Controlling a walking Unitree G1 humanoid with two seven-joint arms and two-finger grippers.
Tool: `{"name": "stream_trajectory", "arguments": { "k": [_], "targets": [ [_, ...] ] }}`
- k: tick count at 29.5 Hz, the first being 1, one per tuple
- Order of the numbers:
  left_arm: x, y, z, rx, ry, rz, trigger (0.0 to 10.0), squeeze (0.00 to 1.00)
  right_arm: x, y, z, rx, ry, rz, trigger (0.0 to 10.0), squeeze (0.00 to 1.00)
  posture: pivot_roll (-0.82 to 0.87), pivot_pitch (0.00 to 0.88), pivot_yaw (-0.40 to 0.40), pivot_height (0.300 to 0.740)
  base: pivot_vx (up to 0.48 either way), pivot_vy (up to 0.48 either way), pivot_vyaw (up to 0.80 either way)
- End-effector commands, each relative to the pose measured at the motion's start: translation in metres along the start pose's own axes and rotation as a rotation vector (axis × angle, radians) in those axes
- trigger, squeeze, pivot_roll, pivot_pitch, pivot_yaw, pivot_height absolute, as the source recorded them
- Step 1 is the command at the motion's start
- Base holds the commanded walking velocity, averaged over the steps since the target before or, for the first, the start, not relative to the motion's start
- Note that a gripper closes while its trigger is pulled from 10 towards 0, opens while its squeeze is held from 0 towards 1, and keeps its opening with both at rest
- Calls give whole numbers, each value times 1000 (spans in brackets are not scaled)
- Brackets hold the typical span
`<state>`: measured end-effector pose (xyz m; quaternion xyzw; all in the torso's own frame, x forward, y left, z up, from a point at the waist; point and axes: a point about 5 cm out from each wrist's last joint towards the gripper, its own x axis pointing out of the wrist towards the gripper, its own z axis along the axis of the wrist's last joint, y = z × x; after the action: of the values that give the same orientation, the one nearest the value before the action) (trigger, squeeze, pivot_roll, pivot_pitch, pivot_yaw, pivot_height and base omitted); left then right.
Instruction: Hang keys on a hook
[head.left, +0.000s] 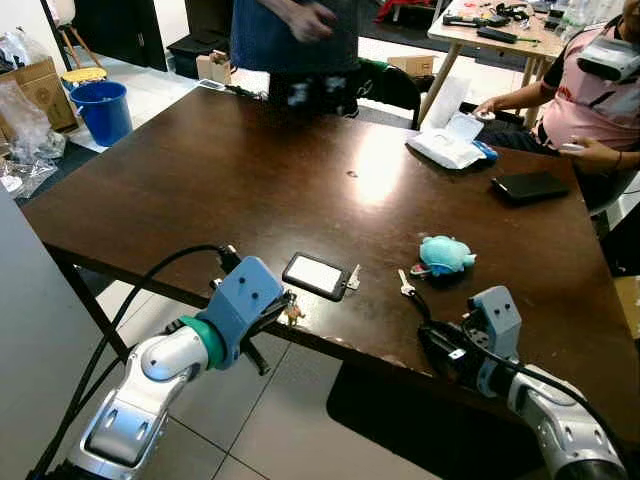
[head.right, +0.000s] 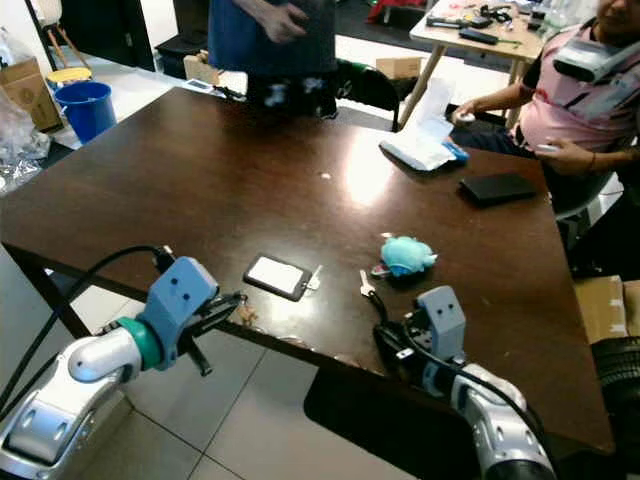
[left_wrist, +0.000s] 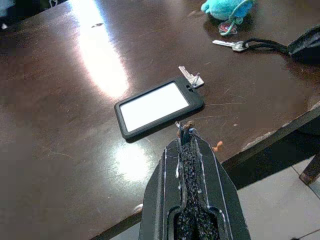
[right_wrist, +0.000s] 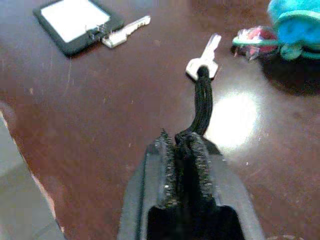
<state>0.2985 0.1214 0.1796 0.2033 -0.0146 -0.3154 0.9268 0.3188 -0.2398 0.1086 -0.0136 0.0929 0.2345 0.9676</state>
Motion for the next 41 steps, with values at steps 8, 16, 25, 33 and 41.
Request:
{"name": "stream_trajectory", "arguments": {
  "k": [8, 16, 25, 33, 41],
  "targets": [
    [2, 5, -2, 2, 9, 47, 10000, 0, 10, 7, 35, 33, -182, 1, 0, 0, 42, 88, 65, 740, 0, 0, 0],
    [5, 33, 13, -10, -59, 260, 10000, 0, 21, 29, 89, 21, -392, 20, 0, 0, 38, 78, 58, 740, 0, 0, 0],
    [5, 53, 34, -35, -151, 440, 10000, 0, 25, 49, 158, 40, -677, -34, 10000, 0, 40, 62, 46, 740, 0, 0, 0],
    [0, 64, 35, -45, -173, 594, 10000, 0, 37, 71, 132, 53, -629, -73, 10000, 0, 46, 55, 39, 740, 0, 0, 0],
    [-2, 69, 23, -42, -131, 620, 10000, 0, 39, 80, 117, 23, -597, -110, 10000, 0, 39, 39, 47, 740, 0, 0, 0]
  ]
}}
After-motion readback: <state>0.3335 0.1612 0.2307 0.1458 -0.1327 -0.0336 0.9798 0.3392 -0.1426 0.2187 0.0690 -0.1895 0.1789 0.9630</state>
